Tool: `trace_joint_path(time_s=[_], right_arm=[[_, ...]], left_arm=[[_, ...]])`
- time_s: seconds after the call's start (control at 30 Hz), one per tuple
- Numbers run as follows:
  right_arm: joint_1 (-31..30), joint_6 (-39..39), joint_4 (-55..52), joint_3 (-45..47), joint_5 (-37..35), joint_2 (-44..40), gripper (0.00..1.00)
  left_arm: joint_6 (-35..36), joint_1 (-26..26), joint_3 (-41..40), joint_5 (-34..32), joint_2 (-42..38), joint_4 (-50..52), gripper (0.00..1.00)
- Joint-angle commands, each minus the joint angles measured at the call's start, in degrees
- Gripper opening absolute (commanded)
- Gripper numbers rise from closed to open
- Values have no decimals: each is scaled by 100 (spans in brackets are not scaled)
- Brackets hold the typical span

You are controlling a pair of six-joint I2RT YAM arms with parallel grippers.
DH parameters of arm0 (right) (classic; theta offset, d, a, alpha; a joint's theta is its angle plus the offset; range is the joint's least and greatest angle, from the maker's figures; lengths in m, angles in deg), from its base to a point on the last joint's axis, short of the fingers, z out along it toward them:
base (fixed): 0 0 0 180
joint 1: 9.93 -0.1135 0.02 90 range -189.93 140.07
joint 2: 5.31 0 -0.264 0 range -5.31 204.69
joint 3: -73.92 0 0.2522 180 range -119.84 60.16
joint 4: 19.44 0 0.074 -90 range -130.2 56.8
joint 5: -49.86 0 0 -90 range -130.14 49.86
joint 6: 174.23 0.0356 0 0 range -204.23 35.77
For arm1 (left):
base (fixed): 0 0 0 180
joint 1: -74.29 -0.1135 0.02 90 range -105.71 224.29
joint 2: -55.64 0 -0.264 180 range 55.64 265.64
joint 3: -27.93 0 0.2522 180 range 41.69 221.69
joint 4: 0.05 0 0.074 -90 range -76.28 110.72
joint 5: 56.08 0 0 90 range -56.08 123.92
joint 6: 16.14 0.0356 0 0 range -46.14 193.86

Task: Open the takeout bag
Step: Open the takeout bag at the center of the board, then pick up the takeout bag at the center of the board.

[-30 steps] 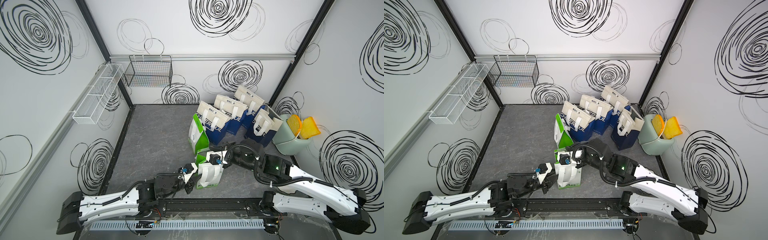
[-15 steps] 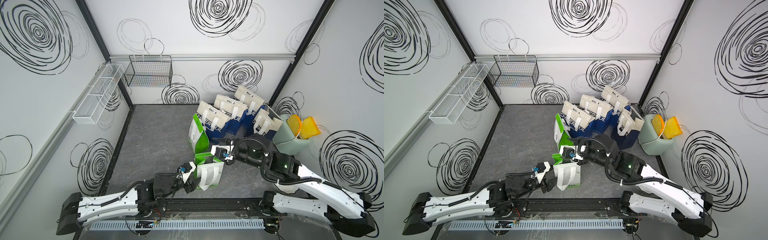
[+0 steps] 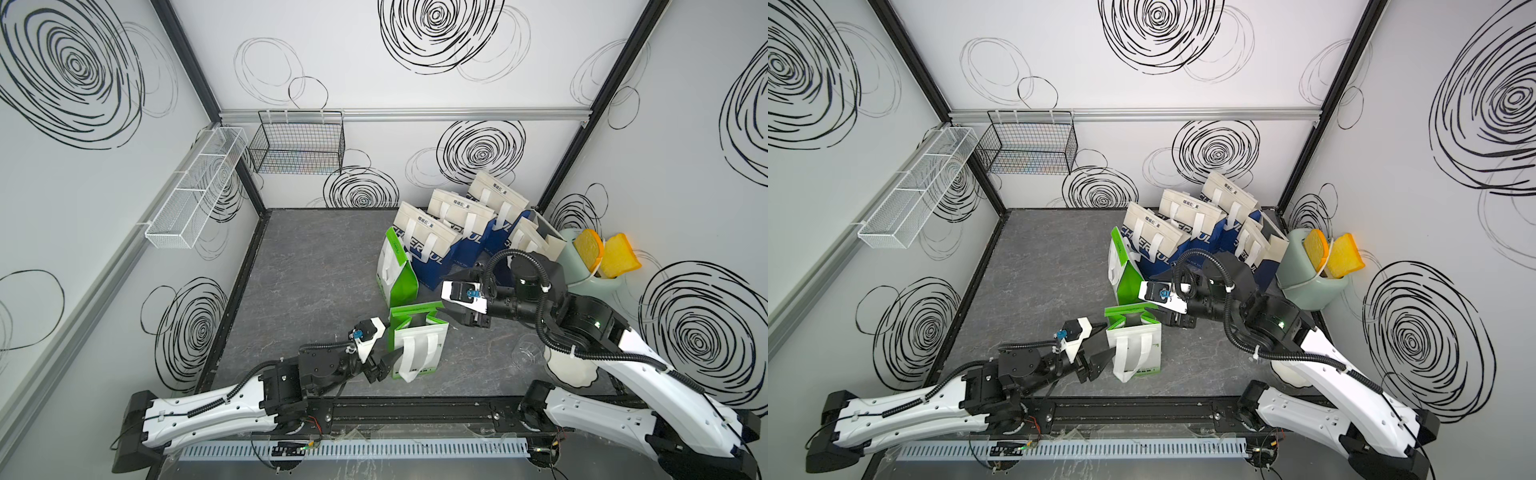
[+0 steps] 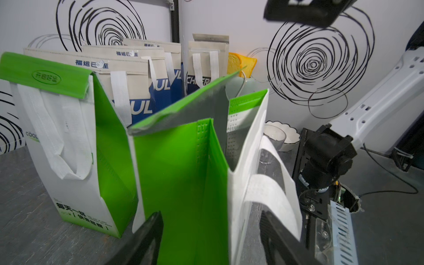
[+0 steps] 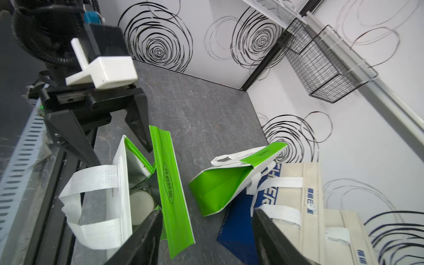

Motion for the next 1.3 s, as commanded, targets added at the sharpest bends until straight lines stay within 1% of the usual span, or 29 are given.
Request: trace_joint_path(time_s=[0.0,0.1,0.2,0.33,0.37,0.5,0.63,0.8,0.87,0.93,0.97,1.03,1.1,1.23,1.27], right_arm=[[177,170,-554,-431,844,369,63],[180,204,-757,-719,1070,803,63],[56,107,-1078,-961,1006,1213,62],[-3,62,-1261,-1090,1105,1450,62],[-36,54,-1318,-1104,1089,1522,62],[-214,2,-1589,-1238,672,1845,62],[-329,0,-1673,-1338,678,1961,63],[-417,95,-1847,-1455,-41,2241,60],[-460,117,-1921,-1559,-144,2351,55],[-494,147,-1958,-1631,-86,2429,51],[-522,141,-1984,-1665,-78,2475,46],[-552,154,-2114,-1781,-94,2595,37],[-578,167,-2251,-1897,-141,2693,24],[-575,272,-2330,-2006,-212,2657,1],[-562,303,-2360,-2037,-244,2637,0]], left_arm=[[-58,-4,320,-122,-163,245,74],[-95,23,405,-150,-262,448,74],[-156,49,490,-169,-362,695,74],[-238,108,555,-258,-589,956,75],[-250,112,581,-298,-663,1024,76],[-222,108,715,-377,-868,1392,77],[-98,103,767,-478,-1077,1662,78],[-142,101,658,-477,-1365,1695,79],[-146,98,625,-444,-1423,1713,78],[-143,93,630,-422,-1433,1758,77],[-139,90,642,-415,-1433,1767,77],[-146,95,645,-408,-1448,1789,77],[-144,93,628,-422,-1472,1788,77],[-155,95,598,-380,-1494,1774,77],[-157,93,594,-374,-1499,1778,76]])
